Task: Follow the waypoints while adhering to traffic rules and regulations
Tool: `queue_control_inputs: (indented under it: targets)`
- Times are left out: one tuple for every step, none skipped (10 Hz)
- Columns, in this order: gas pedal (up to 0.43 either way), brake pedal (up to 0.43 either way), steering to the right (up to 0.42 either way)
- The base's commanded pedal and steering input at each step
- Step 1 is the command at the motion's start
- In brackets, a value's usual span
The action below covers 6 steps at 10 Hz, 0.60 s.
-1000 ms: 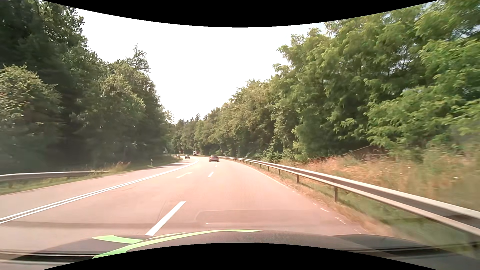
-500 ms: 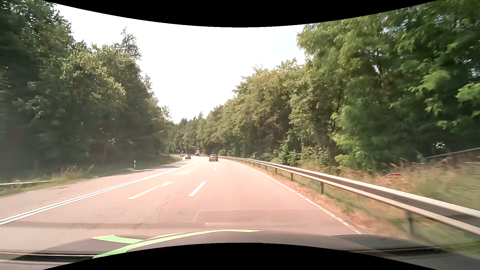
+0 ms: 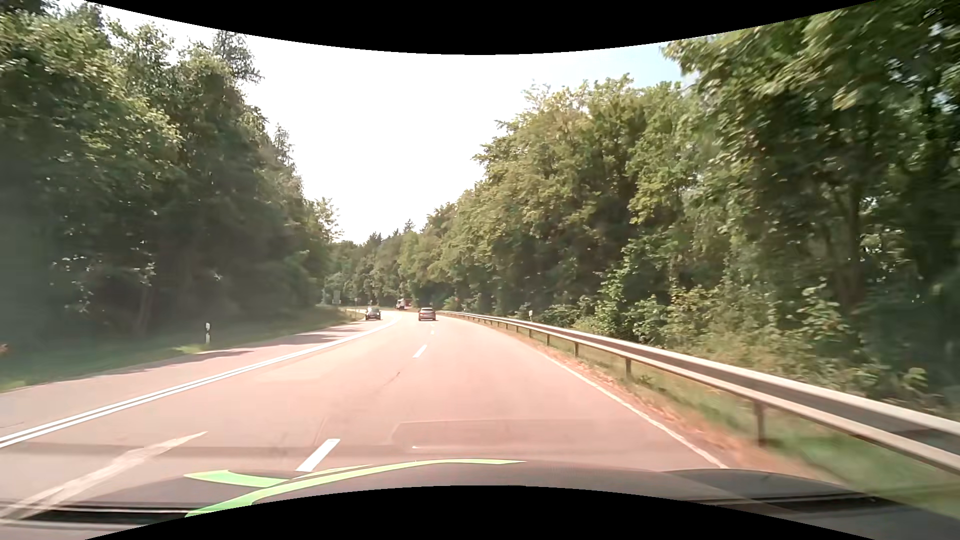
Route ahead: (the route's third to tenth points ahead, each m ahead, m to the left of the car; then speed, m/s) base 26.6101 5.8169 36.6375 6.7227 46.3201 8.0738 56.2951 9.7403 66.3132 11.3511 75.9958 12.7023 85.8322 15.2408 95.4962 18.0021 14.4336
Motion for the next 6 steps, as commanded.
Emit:
queue_control_inputs:
  targets:
    - [0.157, 0.0, -0.014]
    - [0.157, 0.0, -0.015]
    - [0.157, 0.0, -0.014]
    - [0.157, 0.0, -0.015]
    - [0.157, 0.0, -0.015]
    - [0.157, 0.0, -0.015]
